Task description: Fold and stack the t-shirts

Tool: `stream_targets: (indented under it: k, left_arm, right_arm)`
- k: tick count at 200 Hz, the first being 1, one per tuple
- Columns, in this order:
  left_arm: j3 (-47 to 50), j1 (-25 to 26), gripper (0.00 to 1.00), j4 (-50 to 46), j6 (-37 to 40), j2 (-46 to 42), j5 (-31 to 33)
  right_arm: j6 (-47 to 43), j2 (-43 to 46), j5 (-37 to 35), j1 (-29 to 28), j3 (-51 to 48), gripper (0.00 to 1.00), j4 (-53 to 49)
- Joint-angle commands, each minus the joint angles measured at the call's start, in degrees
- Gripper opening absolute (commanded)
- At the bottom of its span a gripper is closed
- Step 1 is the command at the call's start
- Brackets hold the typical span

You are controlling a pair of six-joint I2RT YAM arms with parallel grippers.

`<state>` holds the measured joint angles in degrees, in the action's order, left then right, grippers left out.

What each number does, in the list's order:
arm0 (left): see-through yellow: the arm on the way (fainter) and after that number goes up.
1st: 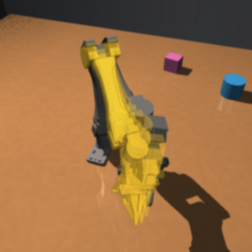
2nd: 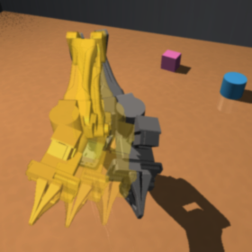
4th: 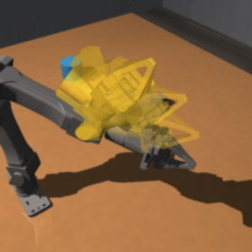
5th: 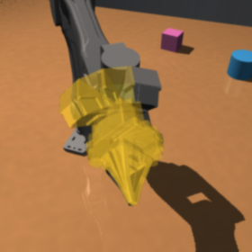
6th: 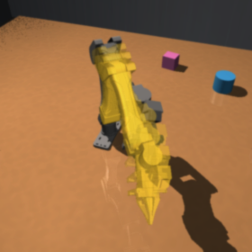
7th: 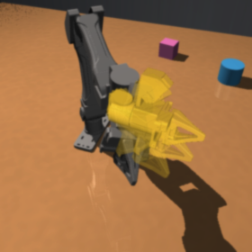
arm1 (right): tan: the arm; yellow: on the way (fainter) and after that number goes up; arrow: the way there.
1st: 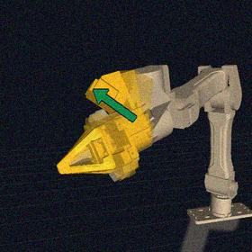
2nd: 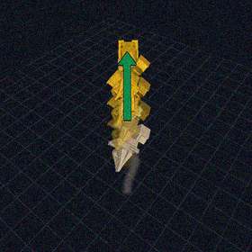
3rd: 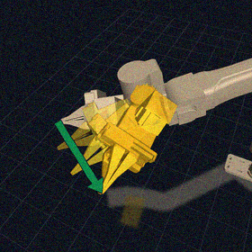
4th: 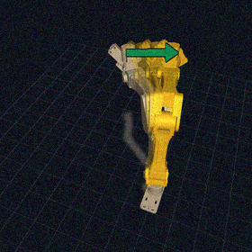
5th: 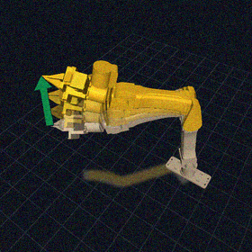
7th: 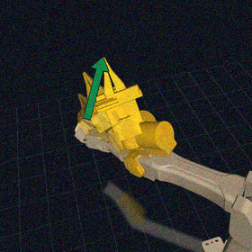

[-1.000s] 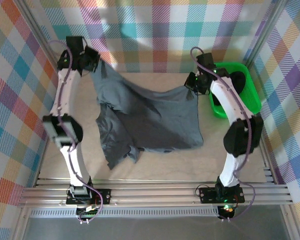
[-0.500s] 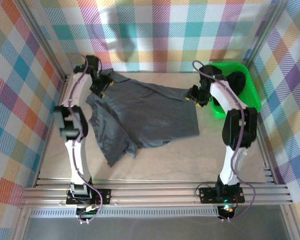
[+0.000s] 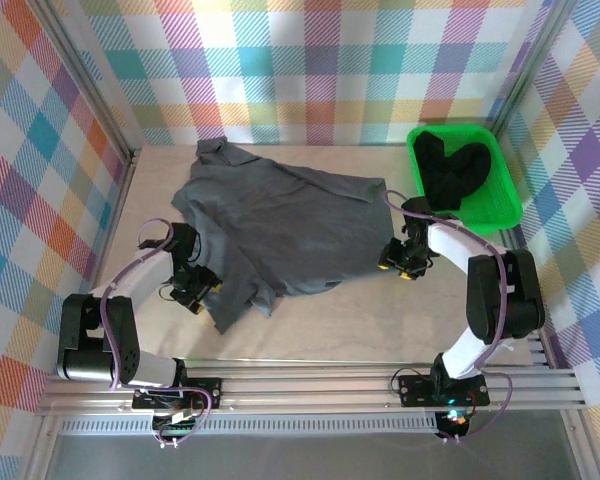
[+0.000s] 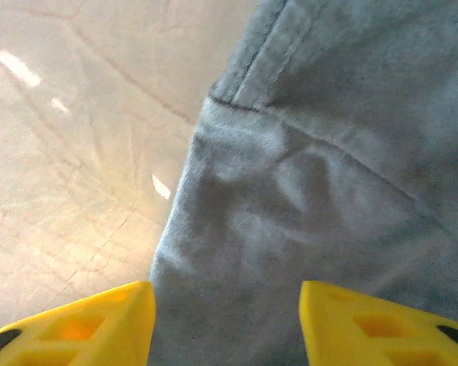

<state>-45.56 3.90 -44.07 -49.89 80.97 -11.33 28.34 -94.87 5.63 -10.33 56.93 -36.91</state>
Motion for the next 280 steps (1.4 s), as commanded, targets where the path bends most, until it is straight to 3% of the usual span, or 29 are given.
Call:
stream_targets:
  k: [1, 20, 42, 66, 149, 173, 185, 192, 211, 242, 265, 280]
  left_arm:
    - [-0.2, 0.2, 0.43, 6.2, 1.0, 3.0, 0.0]
    - [0.7, 0.2, 0.24, 8.1, 1.4, 4.7, 1.3]
    - [-0.7, 0.3, 0.00, 7.8, 2.0, 4.2, 2.7]
    - [-3.9, 0.2, 0.00, 5.0, 2.1, 1.1, 4.6]
    - [-7.3, 0.2, 0.00, -3.7, -0.4, -9.9, 7.5]
    - [-3.0, 0.3, 0.39, -3.6, -0.7, -7.6, 3.8]
    - [-0.9, 0.8, 0.51, -2.7, -1.0, -6.5, 2.6]
    - [-0.2, 1.3, 0.53, -2.8, -0.8, -6.0, 2.9]
    - [2.1, 2.5, 0.54, -2.4, -0.2, -5.4, 5.3]
    - [5.9, 2.8, 0.53, 4.4, -0.6, -2.5, 4.0]
    - [6.0, 5.0, 0.45, 8.1, -0.9, 2.9, 4.1]
    - [5.8, 6.1, 0.29, 9.4, -0.8, 5.9, 6.0]
  right_arm:
    - [-2.6, -3.3, -1.5, -0.1, 0.7, 0.46, 3.4]
    - [-2.8, -5.0, -1.9, -0.2, 1.8, 0.35, 4.2]
    - [-2.8, -5.1, -2.3, -0.2, 3.3, 0.13, 4.3]
    - [-2.5, -2.1, -3.1, -0.1, 3.5, 0.00, 3.2]
    - [-0.8, 11.7, -0.6, -0.2, 4.5, 0.00, -7.1]
    - [-0.3, 12.4, 0.3, -0.3, 6.2, 0.00, -10.2]
    - [-0.2, 12.9, 0.9, -0.2, 6.7, 0.00, -11.3]
    - [-0.3, 13.2, 1.2, -0.2, 6.9, 0.00, -11.7]
    - [-0.5, 13.9, 1.4, -0.2, 6.7, 0.00, -12.6]
    - [-0.6, 14.5, 2.4, -0.2, 6.4, 0.00, -13.1]
    - [-0.7, 15.0, 2.4, -0.2, 6.0, 0.00, -13.7]
    - [-0.9, 15.3, 2.5, -0.2, 5.8, 0.00, -13.9]
